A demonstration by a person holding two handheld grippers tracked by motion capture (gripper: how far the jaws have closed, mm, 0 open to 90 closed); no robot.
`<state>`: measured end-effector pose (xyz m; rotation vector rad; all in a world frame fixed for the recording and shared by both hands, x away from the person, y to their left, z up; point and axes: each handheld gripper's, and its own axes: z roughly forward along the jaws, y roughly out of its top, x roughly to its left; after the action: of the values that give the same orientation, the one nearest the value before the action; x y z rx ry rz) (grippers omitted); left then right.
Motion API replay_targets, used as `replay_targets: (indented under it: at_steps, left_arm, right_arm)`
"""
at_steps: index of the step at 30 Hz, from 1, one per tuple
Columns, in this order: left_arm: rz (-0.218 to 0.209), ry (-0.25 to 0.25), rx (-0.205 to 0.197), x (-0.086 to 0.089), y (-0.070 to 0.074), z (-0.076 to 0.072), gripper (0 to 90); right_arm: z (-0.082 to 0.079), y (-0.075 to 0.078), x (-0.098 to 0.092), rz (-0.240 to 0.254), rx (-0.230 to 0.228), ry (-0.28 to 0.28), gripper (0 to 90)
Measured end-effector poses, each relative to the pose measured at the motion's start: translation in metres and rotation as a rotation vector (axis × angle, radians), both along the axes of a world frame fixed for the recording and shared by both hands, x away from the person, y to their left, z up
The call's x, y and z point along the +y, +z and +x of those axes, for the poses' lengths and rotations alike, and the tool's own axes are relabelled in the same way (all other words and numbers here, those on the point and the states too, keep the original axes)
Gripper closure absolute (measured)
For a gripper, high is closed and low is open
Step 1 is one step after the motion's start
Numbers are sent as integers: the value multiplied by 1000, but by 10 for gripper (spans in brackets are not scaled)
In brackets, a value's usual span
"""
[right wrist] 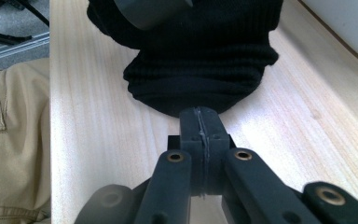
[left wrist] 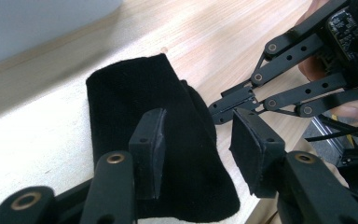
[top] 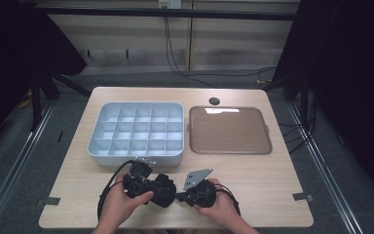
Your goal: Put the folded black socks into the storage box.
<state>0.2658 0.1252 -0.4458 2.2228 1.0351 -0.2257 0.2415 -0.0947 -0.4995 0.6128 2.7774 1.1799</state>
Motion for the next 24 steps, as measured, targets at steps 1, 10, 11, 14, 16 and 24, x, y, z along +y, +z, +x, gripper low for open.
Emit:
replay_targets:
  at_steps: [1, 10, 11, 14, 16, 24]
  left_arm:
    - [0, 0, -1, 0, 0, 0, 530]
    - [-1, 22, -21, 7, 7, 3, 443]
    - [-4, 25, -19, 9, 8, 4, 436]
    - [-22, 48, -22, 13, 10, 5, 419]
    - [-25, 64, -29, 16, 11, 6, 412]
    - [25, 115, -31, 31, 4, 15, 401]
  right_arm:
    - [0, 0, 0, 0, 3, -1, 900]
    - [0, 0, 1, 2, 5, -2, 900]
    - [0, 0, 1, 1, 5, -2, 900]
    - [0, 0, 1, 0, 4, 0, 900]
    - [0, 0, 1, -1, 1, 2, 900]
    - [0, 0, 1, 0, 1, 2, 900]
